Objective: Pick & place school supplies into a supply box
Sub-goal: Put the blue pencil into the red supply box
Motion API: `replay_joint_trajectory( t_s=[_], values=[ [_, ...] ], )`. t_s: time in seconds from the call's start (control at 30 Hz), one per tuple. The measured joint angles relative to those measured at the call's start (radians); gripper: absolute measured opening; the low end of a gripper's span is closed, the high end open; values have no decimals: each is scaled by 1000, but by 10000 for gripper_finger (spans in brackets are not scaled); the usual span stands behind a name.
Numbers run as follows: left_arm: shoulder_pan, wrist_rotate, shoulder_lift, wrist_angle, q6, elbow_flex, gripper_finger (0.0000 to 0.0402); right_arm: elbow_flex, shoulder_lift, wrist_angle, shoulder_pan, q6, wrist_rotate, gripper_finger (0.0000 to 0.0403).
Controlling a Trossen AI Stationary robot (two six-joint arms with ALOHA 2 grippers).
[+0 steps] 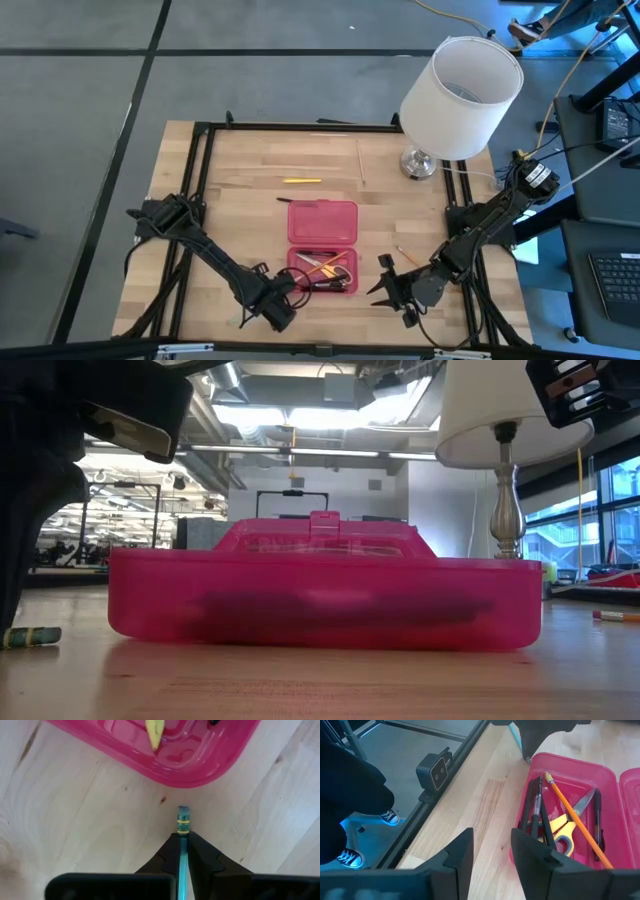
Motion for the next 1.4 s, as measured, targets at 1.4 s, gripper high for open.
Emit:
replay_joint_trajectory(
  t_s=[1.4],
  values=[
    [125, -183, 2, -225, 473, 500, 10, 0, 0, -2, 0, 0, 0, 136]
  ],
)
